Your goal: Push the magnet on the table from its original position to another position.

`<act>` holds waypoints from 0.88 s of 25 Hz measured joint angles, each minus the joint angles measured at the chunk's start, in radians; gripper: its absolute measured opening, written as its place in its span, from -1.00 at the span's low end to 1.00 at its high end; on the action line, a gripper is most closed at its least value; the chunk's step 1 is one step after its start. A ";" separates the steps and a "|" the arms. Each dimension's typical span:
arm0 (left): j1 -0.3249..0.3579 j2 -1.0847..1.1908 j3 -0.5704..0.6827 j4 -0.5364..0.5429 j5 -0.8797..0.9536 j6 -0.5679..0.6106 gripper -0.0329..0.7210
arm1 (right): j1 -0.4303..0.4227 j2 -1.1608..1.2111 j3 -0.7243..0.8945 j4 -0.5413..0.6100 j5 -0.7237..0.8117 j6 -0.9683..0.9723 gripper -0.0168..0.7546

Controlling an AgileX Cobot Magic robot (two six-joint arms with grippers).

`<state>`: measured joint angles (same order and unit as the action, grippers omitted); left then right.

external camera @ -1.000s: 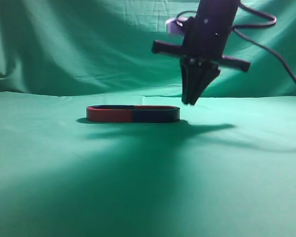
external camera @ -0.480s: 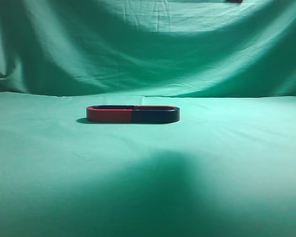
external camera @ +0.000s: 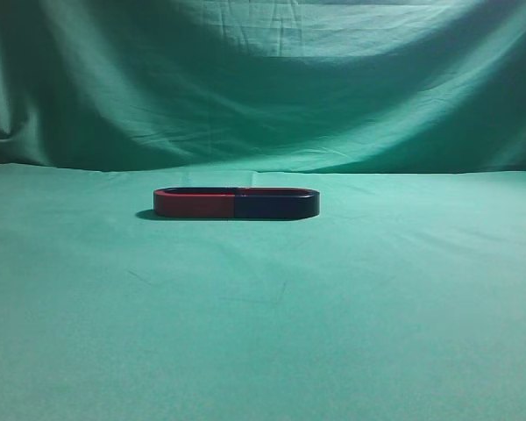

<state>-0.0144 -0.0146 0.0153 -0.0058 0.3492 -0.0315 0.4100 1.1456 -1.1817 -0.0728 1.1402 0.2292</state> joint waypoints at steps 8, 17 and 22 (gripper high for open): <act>0.000 0.000 0.000 0.000 0.000 0.000 0.07 | 0.000 -0.426 0.260 0.000 -0.164 0.002 0.26; 0.000 0.000 0.000 0.000 0.000 0.000 0.07 | 0.000 -0.799 0.424 0.002 -0.204 -0.051 0.26; 0.000 0.000 0.000 0.000 0.000 0.000 0.07 | 0.000 -0.861 0.426 -0.018 -0.129 -0.053 0.26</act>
<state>-0.0144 -0.0146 0.0153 -0.0058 0.3492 -0.0315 0.4100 0.2845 -0.7559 -0.0911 1.0109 0.1760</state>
